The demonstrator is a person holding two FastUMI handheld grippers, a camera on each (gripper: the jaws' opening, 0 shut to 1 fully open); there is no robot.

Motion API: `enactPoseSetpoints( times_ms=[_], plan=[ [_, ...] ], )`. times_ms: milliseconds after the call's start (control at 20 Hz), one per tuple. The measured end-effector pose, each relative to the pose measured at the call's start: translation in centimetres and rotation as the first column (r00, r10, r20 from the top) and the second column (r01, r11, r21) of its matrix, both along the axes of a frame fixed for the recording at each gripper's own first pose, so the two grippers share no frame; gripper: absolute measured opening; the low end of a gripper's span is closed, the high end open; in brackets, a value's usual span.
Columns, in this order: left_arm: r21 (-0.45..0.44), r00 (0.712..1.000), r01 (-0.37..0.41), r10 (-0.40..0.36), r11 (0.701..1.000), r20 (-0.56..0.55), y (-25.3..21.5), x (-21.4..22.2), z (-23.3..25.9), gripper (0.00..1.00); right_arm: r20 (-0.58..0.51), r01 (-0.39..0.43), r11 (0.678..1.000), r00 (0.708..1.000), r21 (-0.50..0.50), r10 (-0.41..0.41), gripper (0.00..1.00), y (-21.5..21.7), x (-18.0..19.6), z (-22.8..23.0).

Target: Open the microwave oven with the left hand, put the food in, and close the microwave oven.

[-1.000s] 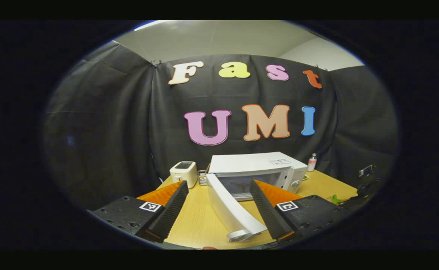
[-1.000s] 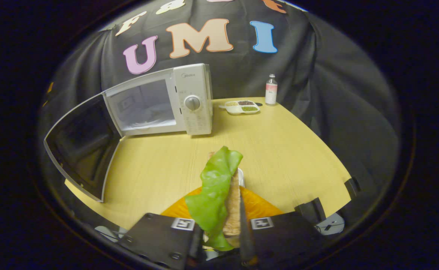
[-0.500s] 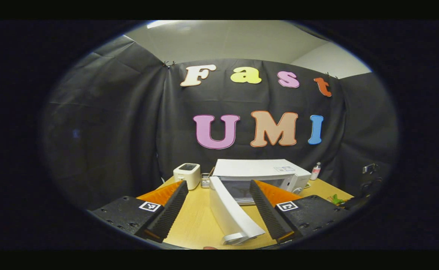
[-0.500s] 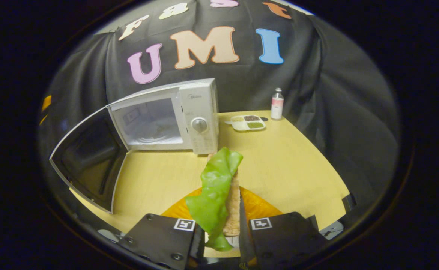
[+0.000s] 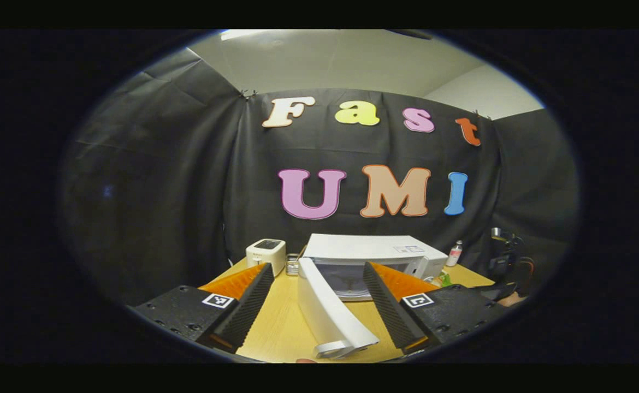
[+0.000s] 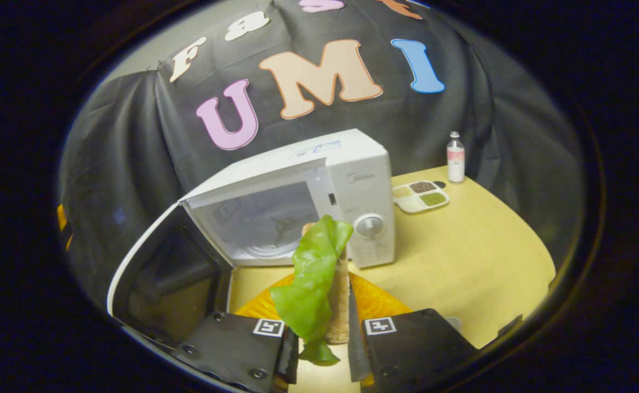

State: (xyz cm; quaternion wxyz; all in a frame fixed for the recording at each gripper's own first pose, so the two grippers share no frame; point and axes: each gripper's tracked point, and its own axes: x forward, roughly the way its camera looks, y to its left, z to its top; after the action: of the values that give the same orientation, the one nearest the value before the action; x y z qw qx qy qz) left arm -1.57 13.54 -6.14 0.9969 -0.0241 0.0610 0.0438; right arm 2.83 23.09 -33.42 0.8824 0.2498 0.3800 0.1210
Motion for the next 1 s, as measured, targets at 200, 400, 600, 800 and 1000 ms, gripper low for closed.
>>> enactPoseSetpoints(
  times_ms=[200,400,600,800,1000],
  plan=[
    [0.02,1.0,0.017,-0.017,1.0,-0.001,0.7,0.1,0.0,0.96,-0.025,0.044,0.995,0.999,0.094,-0.042,0.38,5.4,3.0,-0.4],
    [0.063,1.0,0.012,-0.011,0.998,-0.019,2.7,-0.6,-0.2,0.94,-0.049,0.109,0.976,0.994,0.191,-0.101,0.31,10.9,6.1,-1.4],
    [0.102,0.999,-0.005,0.01,0.995,-0.045,4.0,-1.3,-0.5,0.94,-0.067,0.173,0.962,0.984,0.212,-0.162,0.31,14.6,8.7,-2.9],
    [0.096,0.999,-0.013,0.018,0.995,-0.047,3.9,-2.3,-1.0,0.94,-0.032,0.233,0.959,0.972,0.161,-0.231,0.31,16.3,12.0,-4.7],
    [0.12,0.998,-0.019,0.026,0.993,-0.057,4.4,-2.8,-0.8,0.95,-0.045,0.281,0.942,0.96,0.184,-0.277,0.31,18.4,14.7,-5.7]
  ],
)
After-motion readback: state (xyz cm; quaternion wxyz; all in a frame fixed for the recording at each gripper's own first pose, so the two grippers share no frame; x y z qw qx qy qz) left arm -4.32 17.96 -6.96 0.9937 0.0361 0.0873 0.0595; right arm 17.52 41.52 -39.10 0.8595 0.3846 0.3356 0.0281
